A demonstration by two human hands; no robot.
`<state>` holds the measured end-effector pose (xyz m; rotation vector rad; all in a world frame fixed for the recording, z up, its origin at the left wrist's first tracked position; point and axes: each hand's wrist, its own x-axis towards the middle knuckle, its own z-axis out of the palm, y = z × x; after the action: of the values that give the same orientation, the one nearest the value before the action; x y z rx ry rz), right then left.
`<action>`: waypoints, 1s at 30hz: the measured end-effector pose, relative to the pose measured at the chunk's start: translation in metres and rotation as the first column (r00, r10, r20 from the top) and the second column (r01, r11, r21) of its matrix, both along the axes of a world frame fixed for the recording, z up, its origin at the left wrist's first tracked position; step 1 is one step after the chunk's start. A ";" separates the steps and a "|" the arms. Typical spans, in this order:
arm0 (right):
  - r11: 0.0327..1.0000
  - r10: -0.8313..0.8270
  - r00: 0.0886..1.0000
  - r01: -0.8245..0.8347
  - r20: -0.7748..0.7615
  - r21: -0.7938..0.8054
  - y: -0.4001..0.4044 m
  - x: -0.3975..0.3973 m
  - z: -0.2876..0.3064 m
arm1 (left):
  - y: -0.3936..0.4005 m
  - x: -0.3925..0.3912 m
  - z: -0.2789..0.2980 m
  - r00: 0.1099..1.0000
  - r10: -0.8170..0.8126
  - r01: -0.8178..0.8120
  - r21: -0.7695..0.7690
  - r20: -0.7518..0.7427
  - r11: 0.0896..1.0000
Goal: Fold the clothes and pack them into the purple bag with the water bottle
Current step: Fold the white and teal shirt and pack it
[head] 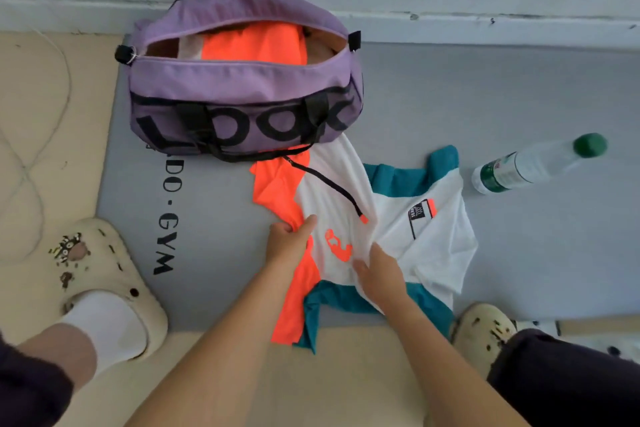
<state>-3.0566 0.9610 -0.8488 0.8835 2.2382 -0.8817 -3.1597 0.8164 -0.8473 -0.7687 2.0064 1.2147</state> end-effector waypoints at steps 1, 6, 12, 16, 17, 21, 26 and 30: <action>0.996 0.061 0.997 -0.057 0.046 -0.076 -0.011 0.005 0.001 | 0.004 0.006 0.001 0.998 -0.002 -0.004 0.085 0.064 0.996; 0.836 0.331 0.934 -0.224 0.135 -0.500 -0.058 0.012 0.023 | 0.011 0.037 0.006 0.992 -0.078 0.071 0.068 0.096 0.995; 0.834 0.150 0.989 -0.131 -0.009 -0.536 -0.017 -0.007 0.078 | -0.010 0.026 0.058 0.992 0.115 -0.127 0.347 0.055 0.929; 0.838 -0.132 0.963 -0.017 -0.233 -0.546 0.010 -0.031 0.140 | -0.019 0.003 0.135 0.988 0.048 0.026 0.473 -0.144 0.881; 0.838 -0.210 0.932 0.016 -0.295 -0.546 0.012 -0.036 0.159 | -0.020 0.000 0.159 0.981 0.017 0.079 0.485 -0.191 0.871; 0.837 -0.432 0.739 0.115 -0.517 -0.535 0.018 -0.042 0.245 | -0.024 -0.001 0.265 0.918 -0.154 0.341 0.529 -0.366 0.777; 0.873 -0.366 0.645 -0.012 -0.670 -0.488 0.023 -0.020 0.348 | -0.029 0.024 0.385 0.789 -0.221 0.559 0.521 -0.574 0.645; 0.815 -0.285 0.672 -0.205 -0.684 -0.542 0.019 0.006 0.403 | -0.032 0.042 0.442 0.704 -0.134 0.624 0.517 -0.698 0.586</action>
<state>-3.0506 0.9801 -0.4457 0.2655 2.2926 -2.1310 -3.1175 0.7843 -0.4053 0.5515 1.6991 1.9153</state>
